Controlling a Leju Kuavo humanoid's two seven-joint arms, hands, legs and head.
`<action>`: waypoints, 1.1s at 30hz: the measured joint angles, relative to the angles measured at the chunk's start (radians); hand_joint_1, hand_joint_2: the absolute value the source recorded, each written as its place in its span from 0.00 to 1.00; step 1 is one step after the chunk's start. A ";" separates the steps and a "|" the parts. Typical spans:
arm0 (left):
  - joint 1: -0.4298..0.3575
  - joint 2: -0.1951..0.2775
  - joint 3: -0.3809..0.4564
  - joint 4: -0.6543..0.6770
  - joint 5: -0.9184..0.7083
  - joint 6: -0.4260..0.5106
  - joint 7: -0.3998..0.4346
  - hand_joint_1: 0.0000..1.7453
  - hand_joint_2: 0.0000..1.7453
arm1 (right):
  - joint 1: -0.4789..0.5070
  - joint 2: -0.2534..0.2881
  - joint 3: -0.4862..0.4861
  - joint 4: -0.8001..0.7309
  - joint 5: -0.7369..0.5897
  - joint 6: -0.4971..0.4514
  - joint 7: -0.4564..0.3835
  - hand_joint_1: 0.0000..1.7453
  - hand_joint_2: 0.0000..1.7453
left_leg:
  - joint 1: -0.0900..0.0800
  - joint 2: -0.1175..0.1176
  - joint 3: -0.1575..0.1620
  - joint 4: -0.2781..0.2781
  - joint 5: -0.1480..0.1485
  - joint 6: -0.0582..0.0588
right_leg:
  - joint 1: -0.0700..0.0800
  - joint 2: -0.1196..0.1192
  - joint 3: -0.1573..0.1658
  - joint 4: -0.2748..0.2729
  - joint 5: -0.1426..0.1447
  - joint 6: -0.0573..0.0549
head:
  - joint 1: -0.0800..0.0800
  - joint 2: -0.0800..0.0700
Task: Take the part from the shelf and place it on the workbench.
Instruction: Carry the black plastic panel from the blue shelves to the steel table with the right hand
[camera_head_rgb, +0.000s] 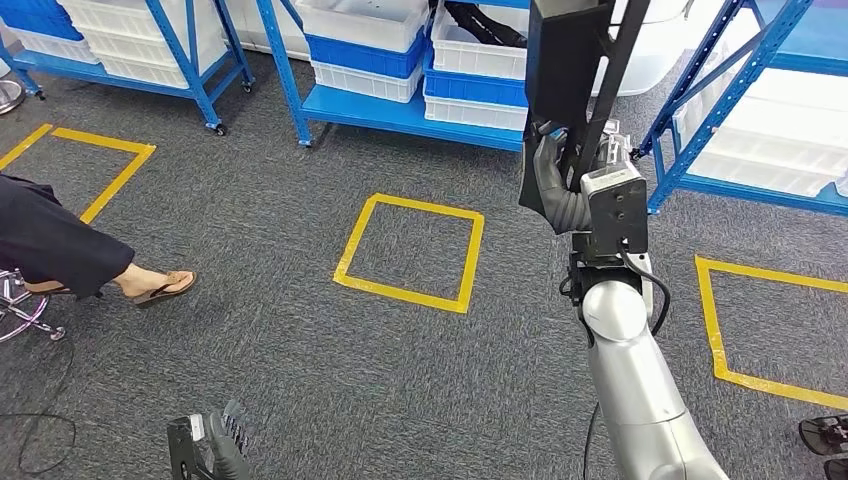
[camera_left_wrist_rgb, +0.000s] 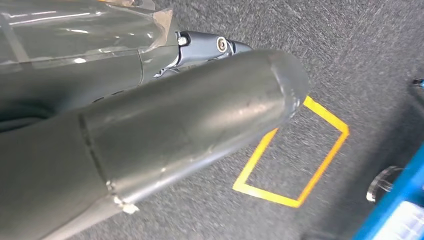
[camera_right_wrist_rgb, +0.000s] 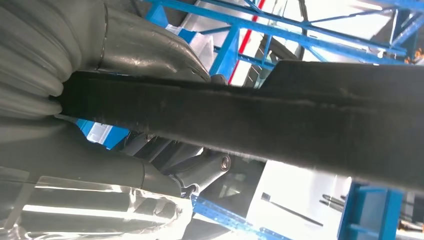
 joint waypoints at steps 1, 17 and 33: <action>0.000 0.000 0.005 -0.004 0.002 -0.008 0.000 0.00 0.00 | -0.005 0.002 0.000 0.004 0.004 0.001 -0.002 0.90 1.00 | -0.002 -0.001 0.042 -0.063 -0.028 0.005 | 0.003 -0.001 -0.006 0.004 0.007 0.007 | 0.000 0.000; 0.039 -0.004 0.063 -0.021 -0.028 -0.021 0.000 0.00 0.00 | 0.063 -0.025 -0.085 0.010 -0.024 0.015 -0.016 0.90 1.00 | -0.014 -0.003 -0.007 -0.123 0.023 0.049 | 0.005 0.002 0.080 -0.011 -0.068 0.033 | 0.001 0.000; 0.047 0.002 0.148 -0.031 -0.023 -0.020 0.000 0.00 0.00 | 0.123 0.015 -0.114 0.013 0.037 -0.019 -0.062 0.90 1.00 | -0.004 -0.002 -0.012 -0.138 0.046 0.024 | 0.011 0.002 0.070 -0.011 -0.050 0.016 | -0.003 0.000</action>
